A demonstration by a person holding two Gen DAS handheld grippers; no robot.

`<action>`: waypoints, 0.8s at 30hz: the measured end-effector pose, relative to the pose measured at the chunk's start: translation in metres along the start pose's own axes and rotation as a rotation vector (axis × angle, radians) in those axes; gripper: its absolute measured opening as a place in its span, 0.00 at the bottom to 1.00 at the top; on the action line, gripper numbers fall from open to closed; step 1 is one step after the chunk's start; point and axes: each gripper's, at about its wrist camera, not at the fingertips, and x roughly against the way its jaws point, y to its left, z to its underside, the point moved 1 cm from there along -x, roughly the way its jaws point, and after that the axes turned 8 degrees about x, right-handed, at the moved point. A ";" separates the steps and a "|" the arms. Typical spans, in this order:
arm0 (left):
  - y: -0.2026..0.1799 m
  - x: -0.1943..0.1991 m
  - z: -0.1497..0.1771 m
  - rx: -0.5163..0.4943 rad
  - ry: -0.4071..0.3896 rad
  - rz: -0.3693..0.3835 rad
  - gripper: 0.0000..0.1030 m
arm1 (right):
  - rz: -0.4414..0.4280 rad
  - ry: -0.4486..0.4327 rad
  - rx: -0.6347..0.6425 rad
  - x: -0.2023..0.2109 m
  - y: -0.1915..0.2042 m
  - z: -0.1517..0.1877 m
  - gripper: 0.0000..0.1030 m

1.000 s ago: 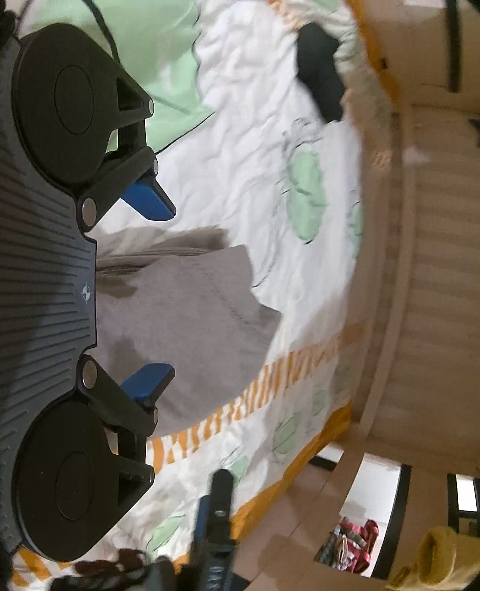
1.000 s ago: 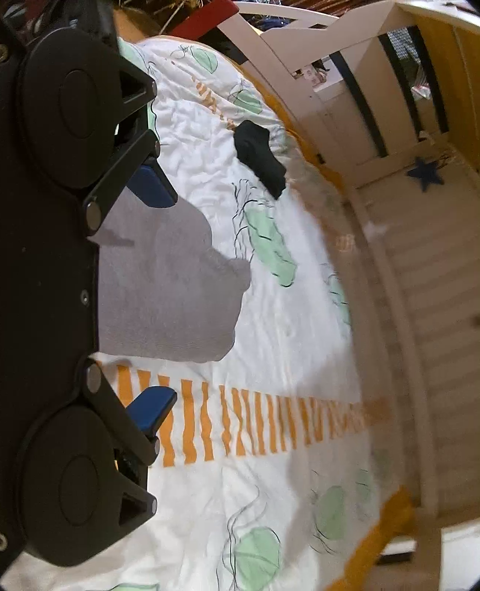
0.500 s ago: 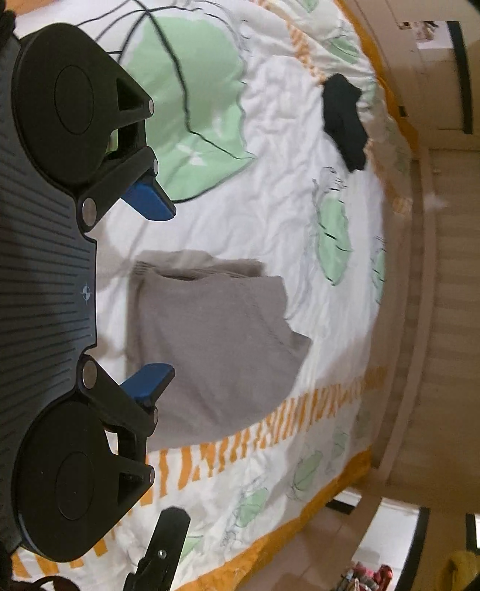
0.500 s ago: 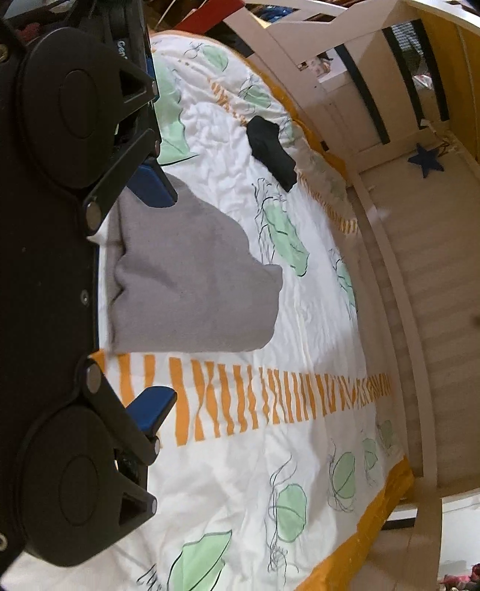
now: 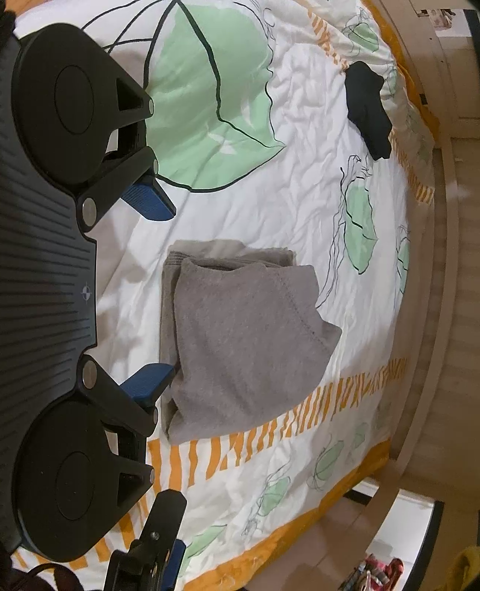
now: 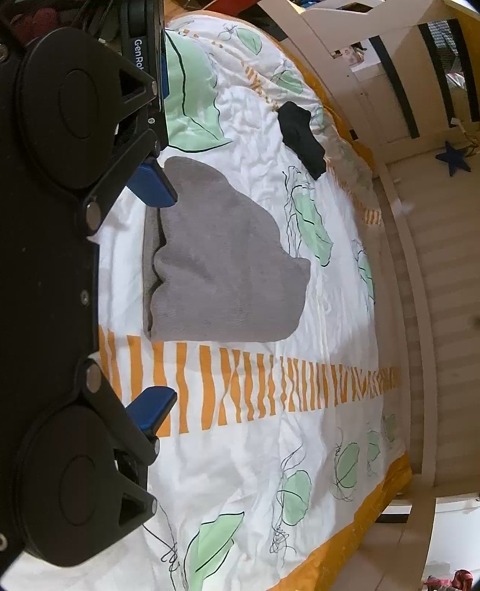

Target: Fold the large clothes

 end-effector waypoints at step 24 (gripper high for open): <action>-0.004 -0.006 0.004 -0.013 0.034 0.004 0.82 | 0.004 0.039 -0.019 -0.009 0.001 0.004 1.00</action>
